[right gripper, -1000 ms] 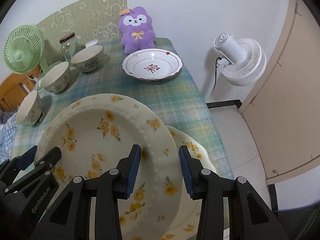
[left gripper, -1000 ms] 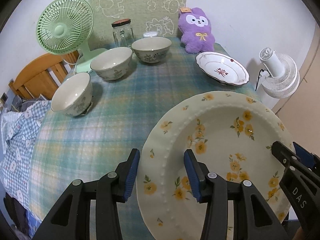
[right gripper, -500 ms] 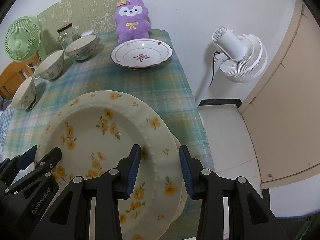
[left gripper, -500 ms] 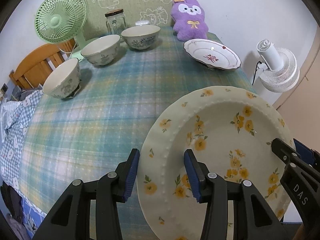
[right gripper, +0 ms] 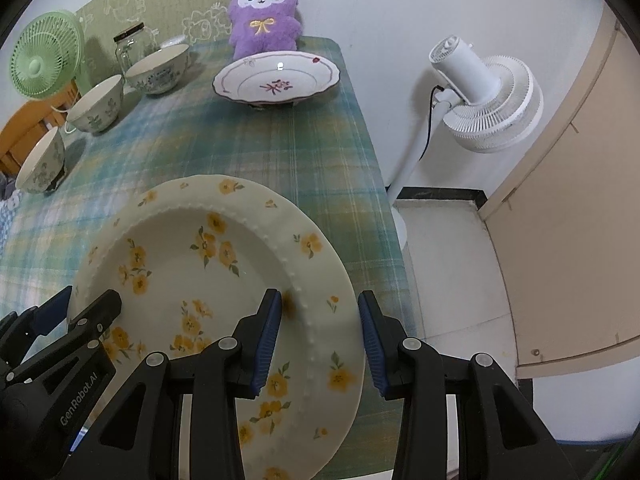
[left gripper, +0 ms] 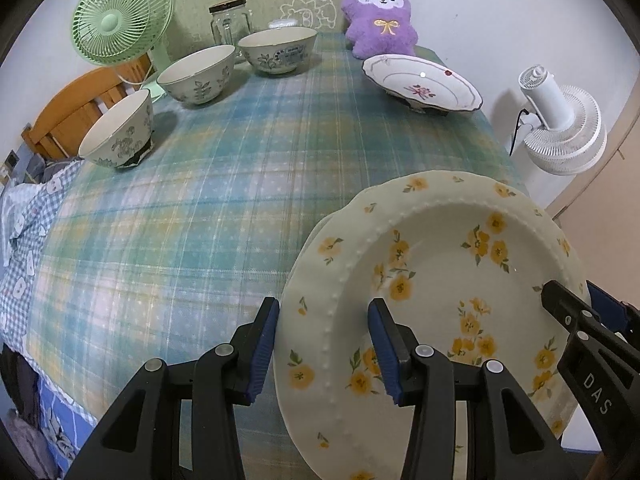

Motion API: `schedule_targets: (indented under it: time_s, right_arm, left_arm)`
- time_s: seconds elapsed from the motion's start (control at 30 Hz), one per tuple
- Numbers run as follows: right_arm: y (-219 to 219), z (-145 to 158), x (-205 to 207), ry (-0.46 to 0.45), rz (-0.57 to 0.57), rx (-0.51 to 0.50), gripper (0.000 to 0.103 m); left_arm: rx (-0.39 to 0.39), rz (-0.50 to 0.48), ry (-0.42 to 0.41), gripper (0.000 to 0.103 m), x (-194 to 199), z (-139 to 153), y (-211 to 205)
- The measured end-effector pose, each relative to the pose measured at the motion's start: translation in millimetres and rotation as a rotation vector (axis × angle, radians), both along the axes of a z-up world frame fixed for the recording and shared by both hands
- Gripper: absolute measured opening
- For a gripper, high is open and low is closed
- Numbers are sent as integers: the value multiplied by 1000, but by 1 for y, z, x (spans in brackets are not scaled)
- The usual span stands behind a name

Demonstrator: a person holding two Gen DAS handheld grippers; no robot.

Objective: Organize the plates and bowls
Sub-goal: 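Lower the beaded-rim plate onto the scalloped plate and grip both rims together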

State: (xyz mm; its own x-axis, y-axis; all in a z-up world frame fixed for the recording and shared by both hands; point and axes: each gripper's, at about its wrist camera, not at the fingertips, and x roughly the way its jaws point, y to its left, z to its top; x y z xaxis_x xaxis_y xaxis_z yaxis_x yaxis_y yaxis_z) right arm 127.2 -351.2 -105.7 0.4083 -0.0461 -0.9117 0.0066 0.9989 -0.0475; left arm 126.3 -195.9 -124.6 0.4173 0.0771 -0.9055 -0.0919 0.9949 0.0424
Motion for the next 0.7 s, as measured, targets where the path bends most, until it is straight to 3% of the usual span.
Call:
schedule_targets:
  time_s: [0.7]
  right_arm:
    - [-3,-16,11,29,6,17,43]
  left_arm:
    - [67,-13,-11,46,8,-6,-9]
